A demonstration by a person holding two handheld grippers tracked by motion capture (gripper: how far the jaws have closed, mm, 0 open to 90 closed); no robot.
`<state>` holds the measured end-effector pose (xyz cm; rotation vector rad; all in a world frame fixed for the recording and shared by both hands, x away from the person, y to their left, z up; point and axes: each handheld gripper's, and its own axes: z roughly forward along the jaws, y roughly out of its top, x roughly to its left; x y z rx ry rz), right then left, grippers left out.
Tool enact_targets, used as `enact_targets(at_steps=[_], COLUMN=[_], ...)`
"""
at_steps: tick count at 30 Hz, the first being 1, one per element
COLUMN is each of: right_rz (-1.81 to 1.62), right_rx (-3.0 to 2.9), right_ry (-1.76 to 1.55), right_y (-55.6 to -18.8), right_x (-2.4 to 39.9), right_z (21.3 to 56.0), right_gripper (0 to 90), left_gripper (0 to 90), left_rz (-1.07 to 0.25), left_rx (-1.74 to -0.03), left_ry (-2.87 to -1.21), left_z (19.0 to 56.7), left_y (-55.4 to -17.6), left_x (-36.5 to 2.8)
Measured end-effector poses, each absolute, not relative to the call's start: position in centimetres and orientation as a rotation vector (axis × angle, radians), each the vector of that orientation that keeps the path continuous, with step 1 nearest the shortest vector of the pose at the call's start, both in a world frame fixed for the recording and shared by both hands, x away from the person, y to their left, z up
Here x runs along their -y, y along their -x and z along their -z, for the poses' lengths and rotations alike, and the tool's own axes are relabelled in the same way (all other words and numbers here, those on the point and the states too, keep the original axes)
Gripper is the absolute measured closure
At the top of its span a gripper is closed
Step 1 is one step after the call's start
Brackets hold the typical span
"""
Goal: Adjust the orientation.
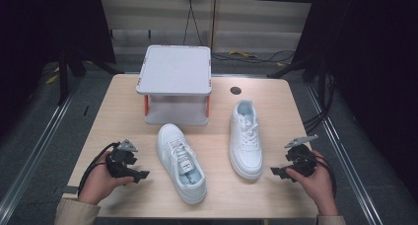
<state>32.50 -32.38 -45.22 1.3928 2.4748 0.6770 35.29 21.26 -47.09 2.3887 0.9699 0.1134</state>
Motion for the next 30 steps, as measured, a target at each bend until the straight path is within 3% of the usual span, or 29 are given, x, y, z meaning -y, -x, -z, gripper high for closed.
enact_targets(at_steps=[14, 30], right_rz=[-0.686, -0.675], right_rx=[-2.474, -2.481], right_ry=[-1.396, -1.388], right_y=[-32.4, -32.4], right_x=[32.5, 32.5], right_z=[45.2, 45.0], right_gripper=[18.4, 18.3], left_gripper=[28.4, 29.6], left_rz=[-0.048, -0.020], left_rx=[-0.891, -0.750], left_ry=[-2.442, -2.547], left_z=[45.2, 40.6], left_y=[-35.1, -34.6], left_x=[-19.7, -16.8])
